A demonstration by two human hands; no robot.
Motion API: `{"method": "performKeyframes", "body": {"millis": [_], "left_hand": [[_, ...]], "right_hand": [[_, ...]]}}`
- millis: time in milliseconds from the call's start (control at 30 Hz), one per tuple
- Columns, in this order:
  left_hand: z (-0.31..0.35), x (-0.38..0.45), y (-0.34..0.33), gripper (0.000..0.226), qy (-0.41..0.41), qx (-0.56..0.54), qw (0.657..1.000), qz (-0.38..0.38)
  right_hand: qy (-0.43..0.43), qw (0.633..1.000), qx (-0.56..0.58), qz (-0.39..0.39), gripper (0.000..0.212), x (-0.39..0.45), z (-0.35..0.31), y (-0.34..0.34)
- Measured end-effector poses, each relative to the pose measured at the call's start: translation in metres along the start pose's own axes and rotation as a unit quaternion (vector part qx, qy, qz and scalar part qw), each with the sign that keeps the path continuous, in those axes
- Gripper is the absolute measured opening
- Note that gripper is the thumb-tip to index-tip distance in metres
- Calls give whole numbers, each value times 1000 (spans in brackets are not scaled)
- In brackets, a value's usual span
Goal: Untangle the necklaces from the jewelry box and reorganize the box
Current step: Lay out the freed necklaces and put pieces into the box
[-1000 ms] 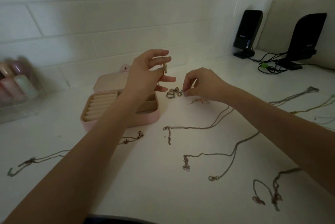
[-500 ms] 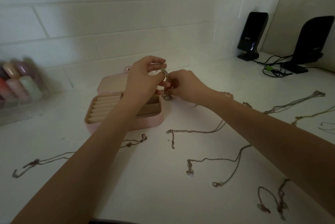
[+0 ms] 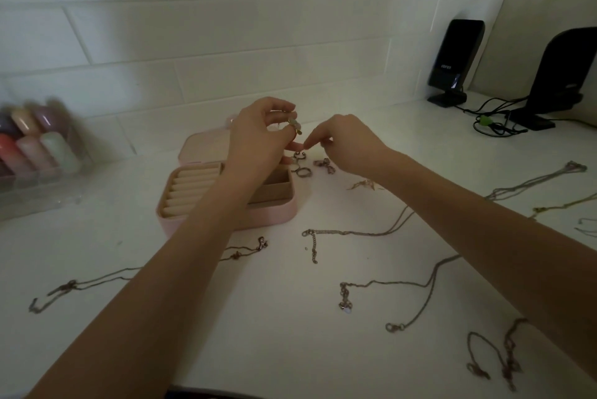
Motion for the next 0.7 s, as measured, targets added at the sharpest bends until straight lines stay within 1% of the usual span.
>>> {"method": "performKeyframes", "body": {"millis": [33, 67, 100, 133, 167, 200, 233, 267, 300, 333, 367, 433, 467, 500, 533, 567, 600, 633, 700], "left_hand": [[0, -1, -3, 24, -6, 8, 1000, -10], [1, -2, -6, 23, -13, 16, 1000, -20], [1, -2, -7, 22, -20, 24, 999, -27], [1, -2, -8, 22, -27, 34, 999, -29], [2, -2, -9, 23, -38, 48, 998, -28], [3, -3, -9, 24, -54, 63, 996, -26], [6, -3, -10, 26, -75, 77, 994, -23], [8, -5, -13, 27, -97, 92, 991, -22], [11, -7, -16, 28, -123, 113, 986, -24], [14, -11, -20, 30, -152, 138, 978, -30], [17, -16, -26, 31, -182, 159, 969, -42], [22, -26, -37, 31, -234, 184, 952, -73], [23, -29, -42, 29, -249, 193, 946, -84], [23, -31, -44, 27, -256, 204, 941, -87], [23, -31, -45, 24, -258, 219, 937, -84], [24, -30, -44, 18, -254, 227, 937, -77], [24, -29, -42, 11, -239, 216, 944, -72], [22, -28, -40, 7, -211, 187, 957, -72], [16, -27, -42, 9, -121, 99, 984, -90]], "right_hand": [[16, 998, -53, -38, 46, -4, 0, -6], [19, 995, -72, -60, 47, -8, 0, -9], [10, 997, -48, -57, 46, -9, 0, -7], [-21, 999, 25, -29, 43, -9, 0, 2], [-69, 990, 127, 2, 37, -8, 3, 14], [-121, 964, 237, 5, 29, -10, 9, 20], [-168, 928, 331, -29, 21, -15, 9, 20], [-202, 893, 394, -79, 17, -21, 8, 16], [-221, 870, 424, -122, 20, -29, 5, 12], [-224, 864, 427, -147, 25, -34, 5, 9], [-218, 871, 415, -149, 30, -37, 6, 10], [-202, 893, 387, -109, 29, -37, 13, 17], [-201, 895, 389, -88, 26, -36, 16, 22], [-204, 888, 405, -74, 22, -37, 18, 28], [-214, 872, 436, -64, 17, -37, 21, 33], [-229, 848, 476, -55, 13, -39, 24, 39], [-243, 824, 510, -47, 11, -40, 28, 45], [-248, 812, 527, -42, 10, -42, 32, 52], [-247, 826, 505, -39, 10, -45, 40, 65]]}}
Point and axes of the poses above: each hand's wrist, its own x-axis towards the middle knuckle, its own y-axis out of the back of the hand, z = x × y, the point moved 9 cm from there along x, towards the middle knuckle, and after that the axes turned 11 degrees about z, right-handed, at the moved point
